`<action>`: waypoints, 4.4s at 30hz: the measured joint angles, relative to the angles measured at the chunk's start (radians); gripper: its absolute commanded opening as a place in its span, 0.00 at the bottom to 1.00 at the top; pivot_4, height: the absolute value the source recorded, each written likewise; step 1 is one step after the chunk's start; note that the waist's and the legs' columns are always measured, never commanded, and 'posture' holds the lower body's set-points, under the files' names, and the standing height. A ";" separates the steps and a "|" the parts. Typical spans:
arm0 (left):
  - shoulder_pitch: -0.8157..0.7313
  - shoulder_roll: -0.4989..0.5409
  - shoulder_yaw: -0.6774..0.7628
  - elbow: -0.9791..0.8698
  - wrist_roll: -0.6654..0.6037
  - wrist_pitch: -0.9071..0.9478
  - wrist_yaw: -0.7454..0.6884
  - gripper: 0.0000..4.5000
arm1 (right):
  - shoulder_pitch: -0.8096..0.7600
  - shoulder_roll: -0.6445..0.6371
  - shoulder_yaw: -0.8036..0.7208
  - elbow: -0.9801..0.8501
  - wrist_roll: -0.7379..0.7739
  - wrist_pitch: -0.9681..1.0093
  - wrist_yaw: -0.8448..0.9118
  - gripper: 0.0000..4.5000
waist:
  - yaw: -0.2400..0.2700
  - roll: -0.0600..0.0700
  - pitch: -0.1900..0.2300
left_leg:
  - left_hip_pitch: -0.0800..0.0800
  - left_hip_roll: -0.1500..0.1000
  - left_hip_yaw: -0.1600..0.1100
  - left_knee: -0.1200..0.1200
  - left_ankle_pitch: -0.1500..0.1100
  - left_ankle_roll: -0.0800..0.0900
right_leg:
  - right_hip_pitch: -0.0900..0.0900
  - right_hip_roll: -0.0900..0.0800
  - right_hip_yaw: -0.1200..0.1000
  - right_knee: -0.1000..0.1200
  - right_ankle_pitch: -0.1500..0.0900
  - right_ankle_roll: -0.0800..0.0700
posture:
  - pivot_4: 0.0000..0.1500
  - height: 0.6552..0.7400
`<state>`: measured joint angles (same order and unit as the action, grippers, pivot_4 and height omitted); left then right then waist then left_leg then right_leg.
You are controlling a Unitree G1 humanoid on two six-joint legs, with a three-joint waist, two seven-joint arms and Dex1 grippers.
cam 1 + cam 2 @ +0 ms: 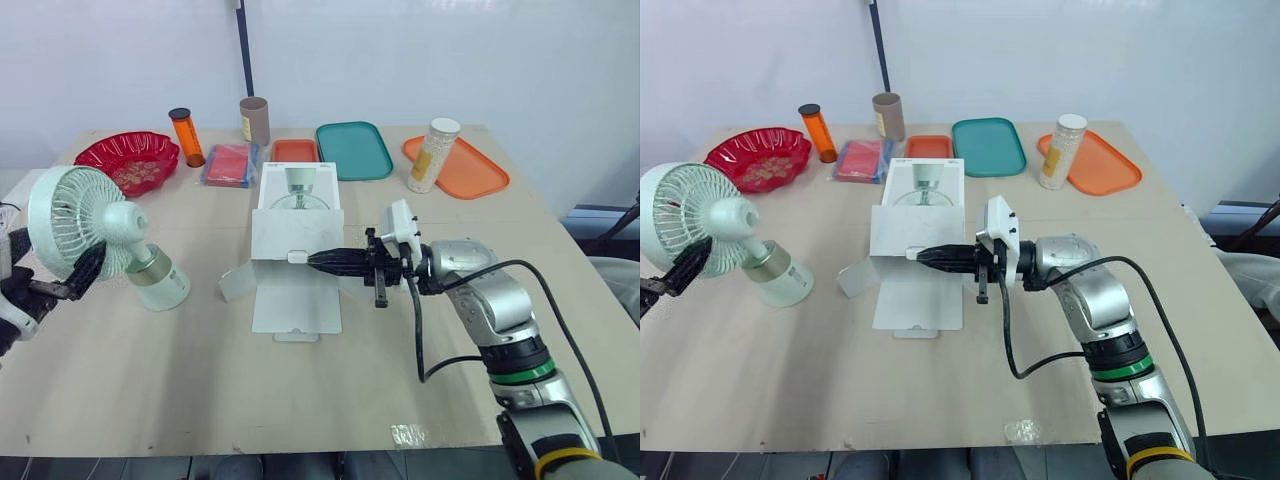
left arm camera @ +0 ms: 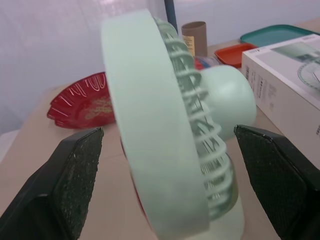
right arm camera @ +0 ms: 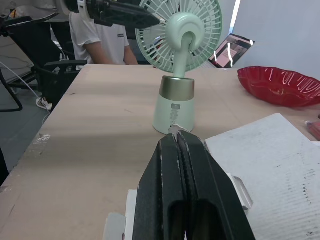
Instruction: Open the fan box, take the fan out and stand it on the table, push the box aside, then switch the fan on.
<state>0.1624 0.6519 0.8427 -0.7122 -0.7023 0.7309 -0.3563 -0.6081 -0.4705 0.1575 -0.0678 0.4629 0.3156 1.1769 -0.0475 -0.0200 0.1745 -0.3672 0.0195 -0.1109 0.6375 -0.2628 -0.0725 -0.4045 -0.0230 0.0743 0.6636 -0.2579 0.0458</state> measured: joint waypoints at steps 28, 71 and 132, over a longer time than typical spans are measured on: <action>-0.082 0.152 -0.450 -0.024 -0.160 -0.171 -0.340 0.99 | -0.001 -0.052 -0.076 -0.124 -0.059 0.129 -0.251 0.00 | 0.000 -0.001 0.002 | -0.001 0.000 0.000 0.000 0.001 -0.002 | -0.001 0.001 0.000 0.000 0.000 -0.001 | 1.00 1.00; 0.114 -0.034 -0.652 0.103 0.205 -0.467 -0.436 1.00 | 0.009 0.150 -0.012 -0.123 -0.174 0.755 -0.883 0.01 | -0.002 -0.001 0.002 | -0.002 0.001 0.000 -0.001 0.001 -0.001 | -0.003 0.001 0.000 0.000 -0.001 -0.001 | 1.00 1.00; -0.108 -0.029 -0.767 0.443 0.263 -0.612 -0.662 1.00 | 0.760 -0.439 -1.000 -0.391 -0.011 0.547 -0.405 0.98 | -0.003 0.000 0.001 | -0.001 0.001 0.005 -0.001 -0.001 0.001 | 0.003 0.004 0.005 0.000 -0.007 0.008 | 1.00 1.00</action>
<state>0.0542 0.6231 0.0757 -0.2696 -0.4398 0.1185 -1.0182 0.1521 -0.9100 -0.8429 -0.4587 0.4522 0.8626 0.7717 -0.0506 -0.0199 0.1759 -0.3679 0.0209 -0.1061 0.6364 -0.2636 -0.0711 -0.4015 -0.0195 0.0796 0.6636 -0.2645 0.0538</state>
